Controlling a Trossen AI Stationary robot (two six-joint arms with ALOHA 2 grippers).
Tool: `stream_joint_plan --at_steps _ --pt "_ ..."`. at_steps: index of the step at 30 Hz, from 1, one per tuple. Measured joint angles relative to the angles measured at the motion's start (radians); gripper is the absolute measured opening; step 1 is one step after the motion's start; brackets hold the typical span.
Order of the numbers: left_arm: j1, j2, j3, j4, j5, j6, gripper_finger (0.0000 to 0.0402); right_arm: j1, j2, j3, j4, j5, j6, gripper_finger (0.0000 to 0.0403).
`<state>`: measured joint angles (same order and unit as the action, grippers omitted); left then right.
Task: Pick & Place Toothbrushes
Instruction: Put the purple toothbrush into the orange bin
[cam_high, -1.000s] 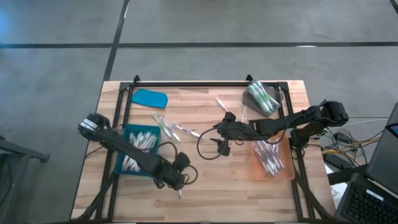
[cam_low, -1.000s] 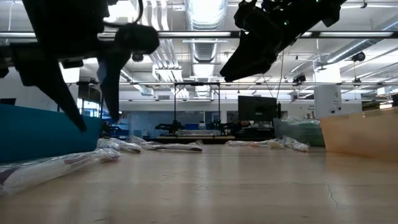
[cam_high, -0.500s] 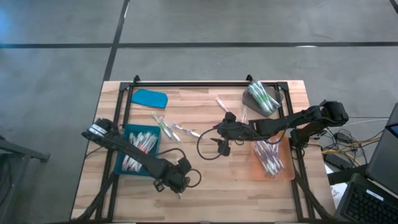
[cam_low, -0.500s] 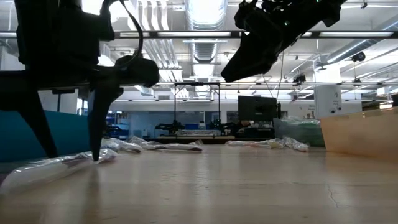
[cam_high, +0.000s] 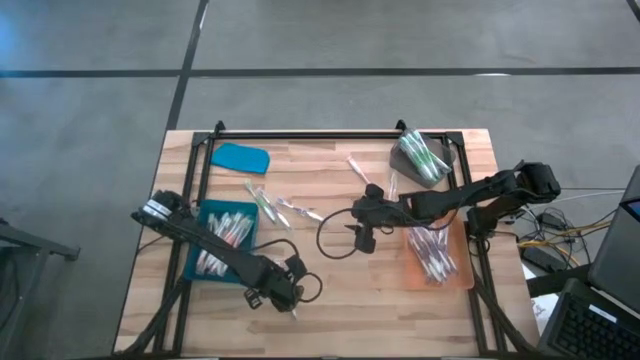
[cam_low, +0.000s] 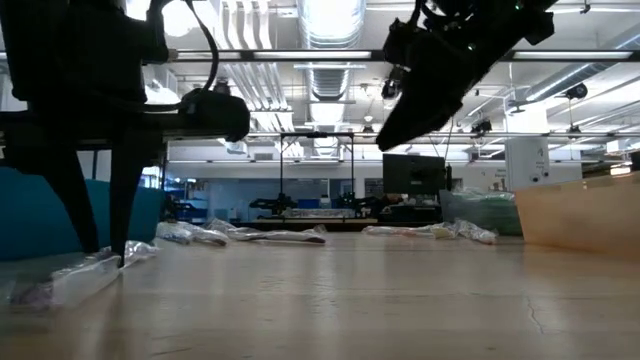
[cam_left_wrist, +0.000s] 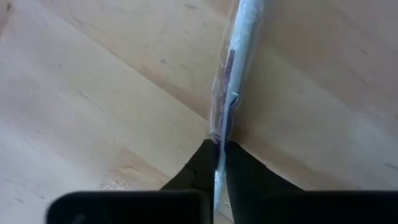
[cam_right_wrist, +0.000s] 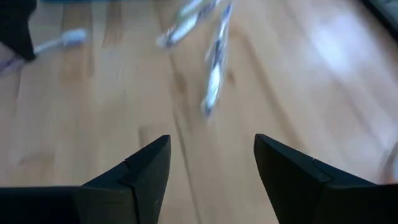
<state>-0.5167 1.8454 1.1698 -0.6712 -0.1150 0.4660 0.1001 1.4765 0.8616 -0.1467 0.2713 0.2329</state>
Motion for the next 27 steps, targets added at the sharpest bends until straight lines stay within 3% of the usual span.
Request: stream_joint_plan --at_steps 4,10,16,21,27 --pt "-0.002 0.0 0.0 0.009 -0.045 0.01 0.0014 0.0 0.0 0.0 -0.085 -0.056 0.073 0.0221" --pt "-0.004 0.001 -0.002 0.023 -0.204 0.054 0.0026 0.034 0.0 -0.012 -0.17 -0.165 0.161 0.0222" --pt "-0.011 0.001 -0.002 0.044 -0.408 0.145 0.0018 0.108 0.0 -0.038 -0.171 -0.178 0.221 0.0234" --pt "-0.011 0.001 -0.002 0.139 -0.524 0.258 0.0022 0.17 0.0 -0.059 -0.132 -0.167 0.281 0.0245" --pt "-0.011 0.001 -0.002 0.337 -0.628 0.417 0.0021 0.247 0.0 -0.095 0.054 -0.158 0.291 0.0251"
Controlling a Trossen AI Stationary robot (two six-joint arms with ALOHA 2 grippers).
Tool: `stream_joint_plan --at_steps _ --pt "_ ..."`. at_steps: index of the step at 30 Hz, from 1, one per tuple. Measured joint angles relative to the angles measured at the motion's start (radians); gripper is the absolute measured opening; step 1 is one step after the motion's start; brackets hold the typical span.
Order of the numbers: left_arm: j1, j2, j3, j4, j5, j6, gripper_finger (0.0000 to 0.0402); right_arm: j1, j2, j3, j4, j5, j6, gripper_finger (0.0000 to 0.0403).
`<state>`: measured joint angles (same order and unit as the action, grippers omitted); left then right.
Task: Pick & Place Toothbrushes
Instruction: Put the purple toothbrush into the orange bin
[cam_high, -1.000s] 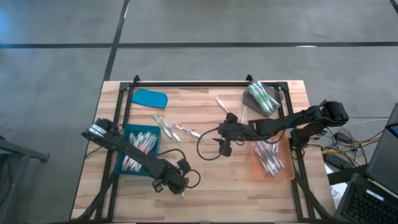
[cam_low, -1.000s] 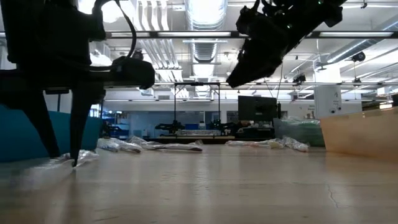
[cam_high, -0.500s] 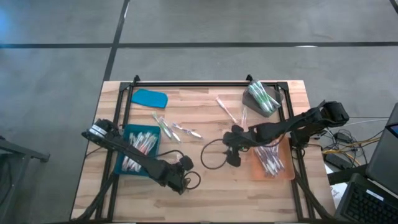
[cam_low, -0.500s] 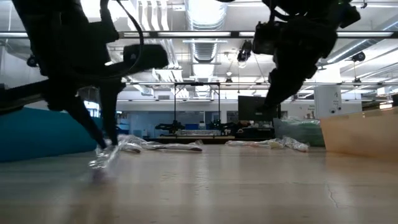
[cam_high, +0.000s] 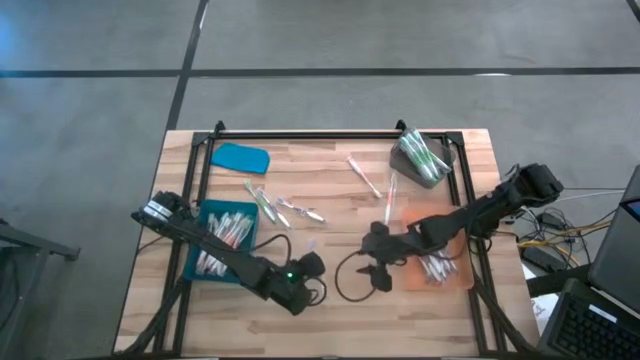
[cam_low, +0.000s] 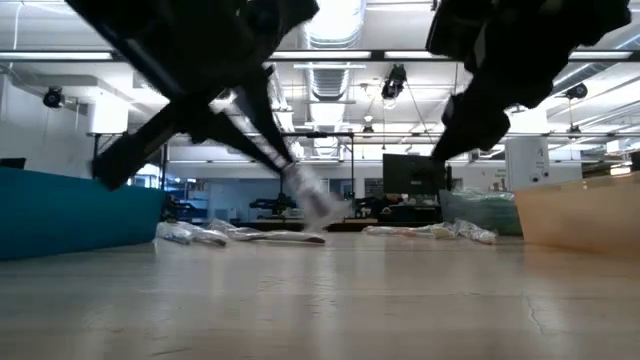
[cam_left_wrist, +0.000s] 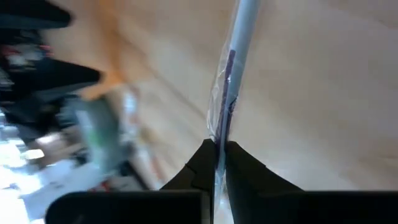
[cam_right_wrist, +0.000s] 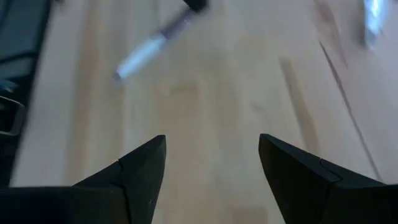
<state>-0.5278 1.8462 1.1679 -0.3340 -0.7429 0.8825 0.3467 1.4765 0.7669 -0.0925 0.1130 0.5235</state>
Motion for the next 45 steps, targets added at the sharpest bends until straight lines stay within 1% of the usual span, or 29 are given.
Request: stream_joint_plan --at_steps 5,8,11,15,22,34,40,45 --pt "0.0 0.0 0.0 0.177 -0.133 0.194 0.0021 0.056 0.0 -0.007 0.116 0.052 -0.003 0.024" --pt "0.004 0.0 0.0 0.294 -0.187 0.307 0.0021 0.075 0.0 -0.008 0.153 0.071 -0.002 0.023" --pt "0.005 0.0 0.0 0.404 -0.202 0.432 0.0021 0.08 0.0 -0.008 0.181 0.104 -0.001 0.0221" --pt "0.005 0.0 0.0 0.513 -0.209 0.578 0.0021 0.079 0.0 -0.008 0.212 0.108 0.001 0.0212" --pt "0.016 0.0 0.0 0.554 -0.254 0.814 0.0021 0.079 0.0 -0.008 0.32 0.083 -0.005 0.0206" --pt "0.024 0.0 0.0 0.759 -0.253 1.069 0.0021 0.052 0.0 -0.008 0.349 0.1 -0.003 0.0235" --pt "0.028 0.0 0.0 0.779 -0.235 1.095 0.0021 0.031 0.0 -0.005 0.374 0.101 -0.007 0.0244" --pt "0.033 0.0 0.0 0.779 -0.235 1.096 0.0021 0.025 0.0 -0.004 0.376 0.101 -0.007 0.0223"
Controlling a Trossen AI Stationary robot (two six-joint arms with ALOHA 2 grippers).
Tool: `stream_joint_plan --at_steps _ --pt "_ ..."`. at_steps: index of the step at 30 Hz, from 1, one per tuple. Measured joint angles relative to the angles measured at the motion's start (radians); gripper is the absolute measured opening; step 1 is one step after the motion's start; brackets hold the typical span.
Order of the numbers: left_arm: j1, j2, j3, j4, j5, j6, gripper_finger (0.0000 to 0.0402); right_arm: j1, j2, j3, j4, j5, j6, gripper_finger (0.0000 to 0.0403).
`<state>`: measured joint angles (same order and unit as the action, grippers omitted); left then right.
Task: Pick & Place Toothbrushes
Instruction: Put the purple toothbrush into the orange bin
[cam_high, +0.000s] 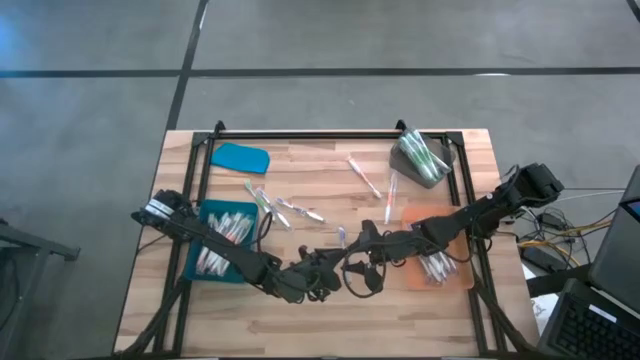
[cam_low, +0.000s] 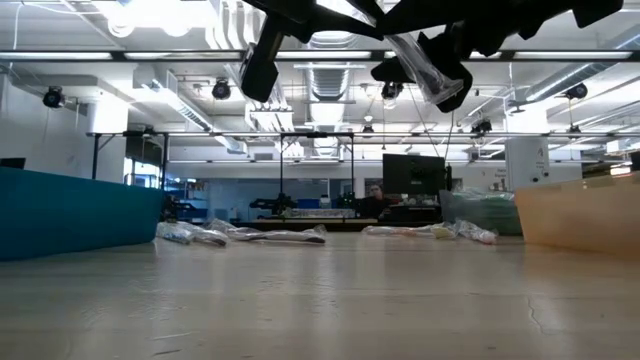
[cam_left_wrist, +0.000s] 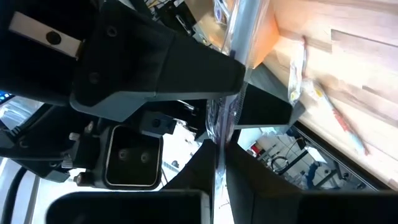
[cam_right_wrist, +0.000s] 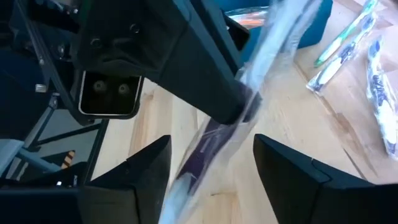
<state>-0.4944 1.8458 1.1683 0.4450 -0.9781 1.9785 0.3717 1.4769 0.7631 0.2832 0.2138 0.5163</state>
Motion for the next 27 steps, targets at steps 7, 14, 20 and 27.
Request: stream_joint_plan --at_steps 7,14,20,27 --pt "0.003 0.0 0.0 0.0 0.0 0.0 0.0021 0.0 0.0 0.001 0.0 0.0 0.0 0.0167" --pt "0.004 0.0 0.0 -0.001 -0.001 0.001 0.0021 0.001 0.0 0.002 0.0 -0.002 0.0 0.0097" --pt "0.002 0.0 0.0 -0.001 -0.002 0.007 0.0027 0.001 0.0 0.002 -0.005 -0.003 0.001 0.0038" --pt "0.002 0.0 0.0 -0.008 0.0 0.001 0.0028 0.0 0.0 0.002 -0.006 -0.004 0.0 0.0032"
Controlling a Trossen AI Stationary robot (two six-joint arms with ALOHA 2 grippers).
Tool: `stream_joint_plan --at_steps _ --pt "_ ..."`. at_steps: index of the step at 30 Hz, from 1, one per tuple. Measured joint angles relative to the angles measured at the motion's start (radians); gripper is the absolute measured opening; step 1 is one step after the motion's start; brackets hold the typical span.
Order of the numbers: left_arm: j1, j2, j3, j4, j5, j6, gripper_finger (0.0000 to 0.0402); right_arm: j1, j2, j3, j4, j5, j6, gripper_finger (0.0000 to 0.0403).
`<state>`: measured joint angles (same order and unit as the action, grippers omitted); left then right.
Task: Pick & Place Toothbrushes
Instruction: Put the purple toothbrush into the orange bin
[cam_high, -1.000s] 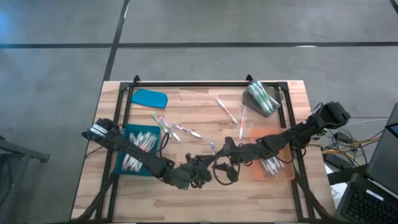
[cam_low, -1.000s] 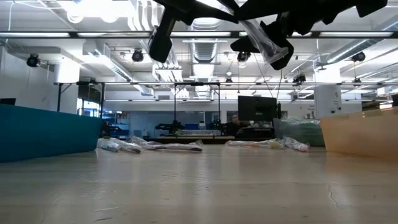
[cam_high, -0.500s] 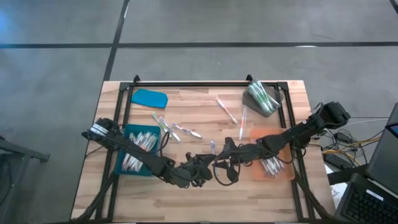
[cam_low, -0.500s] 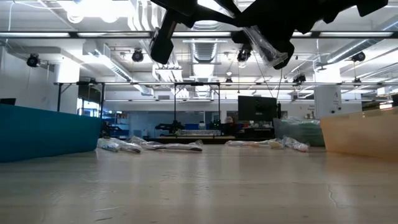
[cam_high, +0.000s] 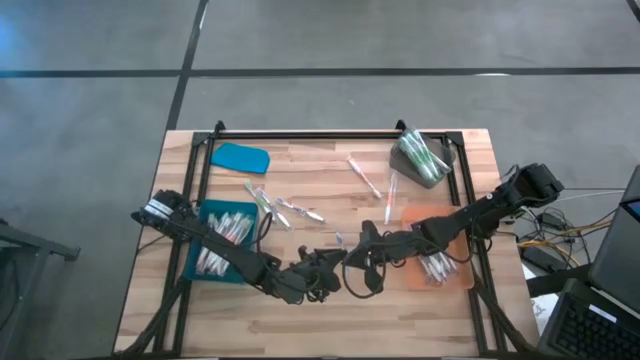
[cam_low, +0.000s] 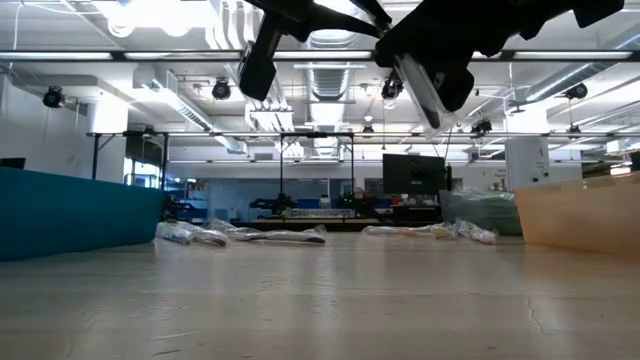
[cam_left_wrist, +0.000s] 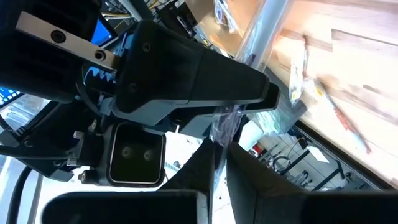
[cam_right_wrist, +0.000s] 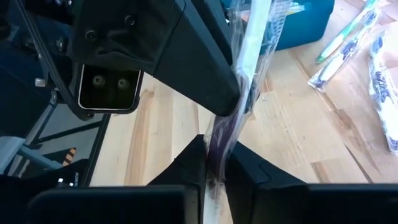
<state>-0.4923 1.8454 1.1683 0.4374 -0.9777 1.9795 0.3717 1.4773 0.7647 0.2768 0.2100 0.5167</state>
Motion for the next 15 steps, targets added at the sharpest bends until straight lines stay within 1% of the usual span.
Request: stream_joint_plan --at_steps 5,15 --pt "0.002 0.0 0.0 -0.009 0.039 -0.046 0.0051 0.001 0.001 0.0 -0.011 0.0 -0.006 0.0034" --pt "0.002 0.0 0.0 -0.012 0.086 -0.116 0.0138 0.0 0.001 0.0 -0.006 0.005 -0.007 0.0025"
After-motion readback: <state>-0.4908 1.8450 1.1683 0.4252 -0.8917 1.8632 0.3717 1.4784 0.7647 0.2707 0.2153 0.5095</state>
